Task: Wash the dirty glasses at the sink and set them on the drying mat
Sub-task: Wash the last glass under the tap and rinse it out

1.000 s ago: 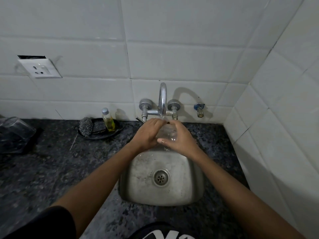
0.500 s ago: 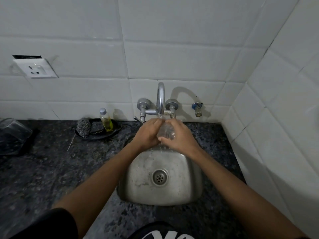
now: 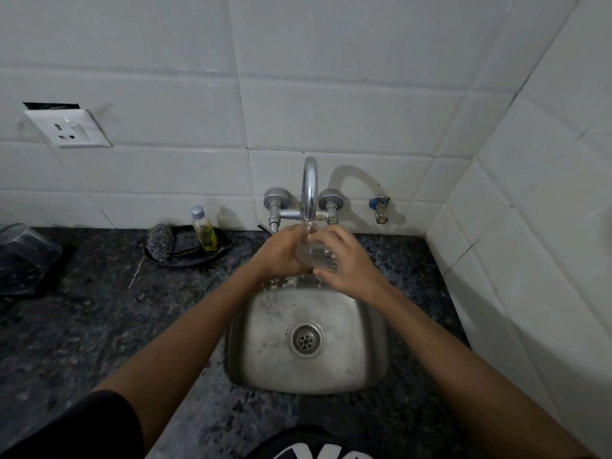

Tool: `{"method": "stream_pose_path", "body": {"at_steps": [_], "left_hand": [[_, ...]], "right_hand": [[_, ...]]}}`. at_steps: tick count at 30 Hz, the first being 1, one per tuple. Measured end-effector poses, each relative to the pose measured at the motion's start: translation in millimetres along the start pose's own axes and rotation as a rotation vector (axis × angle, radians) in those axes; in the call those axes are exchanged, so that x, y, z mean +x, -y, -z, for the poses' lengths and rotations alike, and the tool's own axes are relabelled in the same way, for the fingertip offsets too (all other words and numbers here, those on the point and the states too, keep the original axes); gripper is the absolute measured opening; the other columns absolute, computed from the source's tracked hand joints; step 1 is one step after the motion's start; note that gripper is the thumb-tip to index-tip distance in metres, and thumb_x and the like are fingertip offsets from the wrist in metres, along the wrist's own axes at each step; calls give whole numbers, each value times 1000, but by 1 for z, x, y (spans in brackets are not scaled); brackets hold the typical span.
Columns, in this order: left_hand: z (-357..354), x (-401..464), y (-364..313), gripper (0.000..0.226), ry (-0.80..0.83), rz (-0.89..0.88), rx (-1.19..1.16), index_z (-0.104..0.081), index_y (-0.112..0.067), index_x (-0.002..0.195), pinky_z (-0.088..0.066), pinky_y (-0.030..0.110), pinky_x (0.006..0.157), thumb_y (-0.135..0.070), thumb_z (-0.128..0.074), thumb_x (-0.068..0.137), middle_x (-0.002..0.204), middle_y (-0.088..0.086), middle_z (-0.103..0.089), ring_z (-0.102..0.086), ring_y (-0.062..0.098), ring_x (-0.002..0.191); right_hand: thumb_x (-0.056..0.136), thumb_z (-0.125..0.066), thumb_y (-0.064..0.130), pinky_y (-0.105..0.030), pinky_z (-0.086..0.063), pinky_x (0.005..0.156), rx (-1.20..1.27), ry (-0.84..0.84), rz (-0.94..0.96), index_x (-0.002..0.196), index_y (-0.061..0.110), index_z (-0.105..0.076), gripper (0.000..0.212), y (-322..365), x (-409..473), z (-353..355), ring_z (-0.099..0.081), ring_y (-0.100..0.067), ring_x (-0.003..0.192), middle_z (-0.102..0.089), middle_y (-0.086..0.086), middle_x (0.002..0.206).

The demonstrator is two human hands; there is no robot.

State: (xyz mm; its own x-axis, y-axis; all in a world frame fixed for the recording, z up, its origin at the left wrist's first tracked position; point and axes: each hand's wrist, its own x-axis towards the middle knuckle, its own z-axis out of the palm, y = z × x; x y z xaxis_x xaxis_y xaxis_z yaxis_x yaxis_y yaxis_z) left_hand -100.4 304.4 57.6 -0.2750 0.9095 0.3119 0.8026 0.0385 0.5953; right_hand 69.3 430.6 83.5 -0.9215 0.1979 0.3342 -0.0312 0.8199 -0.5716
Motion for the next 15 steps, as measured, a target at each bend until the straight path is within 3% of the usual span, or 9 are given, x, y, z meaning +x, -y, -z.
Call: {"method": "stream_pose_path", "body": {"at_steps": [2, 4, 6, 9, 11, 13, 15], "left_hand": [[3, 1, 4, 61, 65, 48, 11, -60, -21, 125, -57, 36, 86, -40, -88, 75, 112, -3, -71, -69, 16, 97], [0, -1, 7, 60, 23, 68, 62, -61, -19, 123, -58, 42, 84, -44, -86, 74, 111, -1, -71, -70, 19, 95], [-9, -6, 7, 58, -39, 96, -1, -60, -18, 117, -59, 45, 80, -45, -87, 74, 109, -1, -71, -70, 20, 93], [-18, -10, 0, 65, -38, 259, -359, -62, -17, 119, -62, 42, 87, -28, -98, 66, 112, -2, -74, -74, 16, 99], [-19, -13, 0, 68, -49, 330, -593, -62, -11, 122, -61, 40, 92, -10, -99, 65, 118, 4, -74, -74, 20, 108], [-16, -18, 2, 62, -57, 362, -773, -61, -5, 127, -59, 39, 93, 2, -91, 73, 124, 9, -72, -72, 23, 113], [-11, -23, 5, 57, -18, 411, -1045, -55, 0, 134, -59, 49, 94, 5, -73, 80, 134, 15, -67, -70, 32, 117]], "right_hand": [[81, -87, 21, -29, -50, 104, 111, 1, -85, 138, 22, -59, 63, 0, 1, -1, -53, -10, 124, -50, 5, 134], [86, -85, 37, -16, -48, 94, 245, -2, -262, 144, 27, -52, 68, 4, 4, 0, -54, -2, 120, -50, 11, 135], [89, -80, 48, -15, -51, 84, 284, 5, -388, 144, 27, -50, 66, 9, 9, 3, -59, -2, 113, -53, 15, 129], [88, -80, 45, -33, -61, 89, 135, -7, -274, 129, 27, -58, 50, 12, 13, 8, -64, -4, 103, -60, 11, 122], [86, -81, 38, -36, -59, 94, 86, 28, -180, 130, 28, -60, 49, 12, 13, 13, -62, -1, 105, -57, 11, 126], [86, -81, 34, -38, -56, 101, 58, 72, -128, 131, 28, -60, 50, 11, 14, 20, -59, -5, 111, -54, 10, 131], [86, -81, 31, -37, -50, 107, 40, 105, -80, 131, 28, -61, 48, 10, 15, 25, -56, -10, 118, -53, 7, 134]]}}
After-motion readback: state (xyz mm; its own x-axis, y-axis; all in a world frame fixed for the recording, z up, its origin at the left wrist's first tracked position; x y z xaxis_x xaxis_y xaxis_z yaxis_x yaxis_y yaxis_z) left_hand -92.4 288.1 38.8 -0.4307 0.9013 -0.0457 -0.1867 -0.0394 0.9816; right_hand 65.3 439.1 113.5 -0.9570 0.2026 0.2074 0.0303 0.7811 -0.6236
